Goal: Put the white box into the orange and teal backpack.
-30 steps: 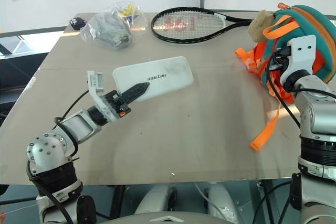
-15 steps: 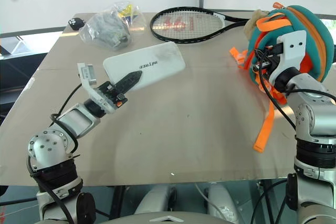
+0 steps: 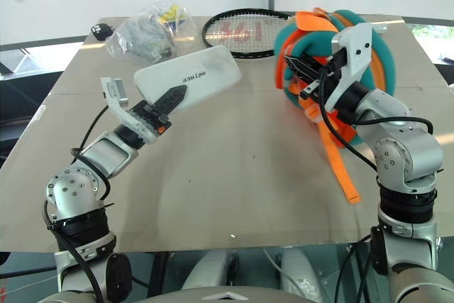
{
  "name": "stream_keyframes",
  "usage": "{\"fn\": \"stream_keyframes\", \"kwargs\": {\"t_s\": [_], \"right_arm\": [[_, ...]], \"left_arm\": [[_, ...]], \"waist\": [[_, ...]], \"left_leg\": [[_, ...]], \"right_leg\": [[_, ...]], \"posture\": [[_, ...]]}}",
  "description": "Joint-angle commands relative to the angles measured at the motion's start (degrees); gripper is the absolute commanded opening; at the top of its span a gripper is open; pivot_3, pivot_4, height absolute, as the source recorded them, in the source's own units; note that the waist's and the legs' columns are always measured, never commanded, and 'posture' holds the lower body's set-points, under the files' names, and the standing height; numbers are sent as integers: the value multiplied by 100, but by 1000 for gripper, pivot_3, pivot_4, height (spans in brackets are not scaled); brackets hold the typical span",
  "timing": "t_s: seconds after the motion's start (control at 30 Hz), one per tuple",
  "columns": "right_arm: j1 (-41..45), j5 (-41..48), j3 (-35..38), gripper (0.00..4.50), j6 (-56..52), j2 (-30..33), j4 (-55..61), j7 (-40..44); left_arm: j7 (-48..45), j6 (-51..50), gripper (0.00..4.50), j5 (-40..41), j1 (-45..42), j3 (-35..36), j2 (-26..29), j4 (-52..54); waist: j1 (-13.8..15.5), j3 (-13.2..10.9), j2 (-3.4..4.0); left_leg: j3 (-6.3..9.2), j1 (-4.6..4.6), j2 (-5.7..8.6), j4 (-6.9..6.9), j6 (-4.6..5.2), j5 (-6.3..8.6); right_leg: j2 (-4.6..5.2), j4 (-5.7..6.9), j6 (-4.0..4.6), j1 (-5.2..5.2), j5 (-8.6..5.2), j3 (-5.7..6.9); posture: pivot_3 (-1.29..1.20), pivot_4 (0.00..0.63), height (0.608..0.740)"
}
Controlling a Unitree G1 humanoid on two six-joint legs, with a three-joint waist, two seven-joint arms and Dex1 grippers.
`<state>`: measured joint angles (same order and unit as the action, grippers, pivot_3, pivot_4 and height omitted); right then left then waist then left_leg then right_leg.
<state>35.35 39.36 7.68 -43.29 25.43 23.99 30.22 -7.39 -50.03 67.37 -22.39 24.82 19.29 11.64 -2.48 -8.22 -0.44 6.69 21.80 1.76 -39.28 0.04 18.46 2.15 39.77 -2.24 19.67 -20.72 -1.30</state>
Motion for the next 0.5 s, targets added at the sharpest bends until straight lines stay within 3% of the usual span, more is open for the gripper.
{"fn": "stream_keyframes", "kwargs": {"t_s": [0.03,0.2,0.33,0.5], "right_arm": [[269,810,-44,59,-193,-1,646,319],[146,1404,-93,59,-589,431,992,612],[-533,877,-162,59,-343,1126,1009,962],[-1096,990,308,59,-82,1512,728,1402]], "left_arm": [[-6,291,1158,42,-153,177,62,93],[-218,450,1158,107,-250,304,323,53],[-957,486,1158,-18,-181,223,800,234],[-1965,417,1158,102,-192,102,1302,387]], "waist": [[1,0,0],[8,-2,-3],[41,-1,-8],[48,-5,-7]], "left_leg": [[2,0,0,0,0,0],[13,5,1,0,0,0],[25,6,6,0,0,0],[25,8,8,3,0,0]], "right_leg": [[0,0,0,0,0,1],[4,-2,0,1,0,12],[10,-19,0,-1,0,26],[11,-37,0,-4,0,28]], "posture": [[0,150,740],[0,150,740],[0,150,740],[0,150,740]]}}
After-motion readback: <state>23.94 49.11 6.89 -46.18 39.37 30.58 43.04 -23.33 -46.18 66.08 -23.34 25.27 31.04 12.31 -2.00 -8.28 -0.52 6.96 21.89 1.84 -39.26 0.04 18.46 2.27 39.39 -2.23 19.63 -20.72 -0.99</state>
